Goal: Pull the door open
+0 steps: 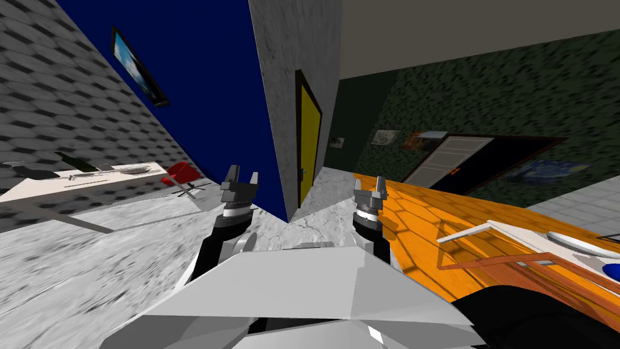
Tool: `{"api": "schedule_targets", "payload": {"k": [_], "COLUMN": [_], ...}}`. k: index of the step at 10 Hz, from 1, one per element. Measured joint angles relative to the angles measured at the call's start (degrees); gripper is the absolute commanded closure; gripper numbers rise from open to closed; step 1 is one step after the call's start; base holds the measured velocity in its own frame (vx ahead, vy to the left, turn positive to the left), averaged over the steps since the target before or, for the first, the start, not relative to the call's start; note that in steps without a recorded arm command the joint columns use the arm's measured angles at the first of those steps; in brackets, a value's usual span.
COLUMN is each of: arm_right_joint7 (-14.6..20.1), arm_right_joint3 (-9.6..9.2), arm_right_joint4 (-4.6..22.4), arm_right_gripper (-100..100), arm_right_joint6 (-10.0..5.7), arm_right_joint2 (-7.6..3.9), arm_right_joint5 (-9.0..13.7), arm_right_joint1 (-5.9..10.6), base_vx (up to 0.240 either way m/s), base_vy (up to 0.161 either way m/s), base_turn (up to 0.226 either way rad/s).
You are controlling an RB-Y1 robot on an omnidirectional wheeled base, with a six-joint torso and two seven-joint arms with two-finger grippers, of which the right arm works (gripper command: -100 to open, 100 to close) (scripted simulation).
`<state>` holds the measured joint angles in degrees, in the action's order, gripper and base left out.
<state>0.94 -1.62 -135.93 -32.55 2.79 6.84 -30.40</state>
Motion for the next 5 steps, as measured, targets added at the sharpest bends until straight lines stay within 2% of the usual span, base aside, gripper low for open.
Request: {"api": "schedule_targets", "payload": {"k": [2,5], "arm_right_joint7": [-1.1,-3.0], "arm_right_joint3": [0.20,1.03], "arm_right_joint4": [2.2,5.2], "arm_right_gripper": [-100,-100], "arm_right_joint6": [-0.40,0.35], "arm_right_joint2": [-1.09,-2.51], "arm_right_joint5": [-2.2,-5.5], "arm_right_joint1": [0.46,2.26], "base_vx": [0.164,0.127], "base_vy": [-0.110,-0.089], "base_turn": [0.203,0.153]}}
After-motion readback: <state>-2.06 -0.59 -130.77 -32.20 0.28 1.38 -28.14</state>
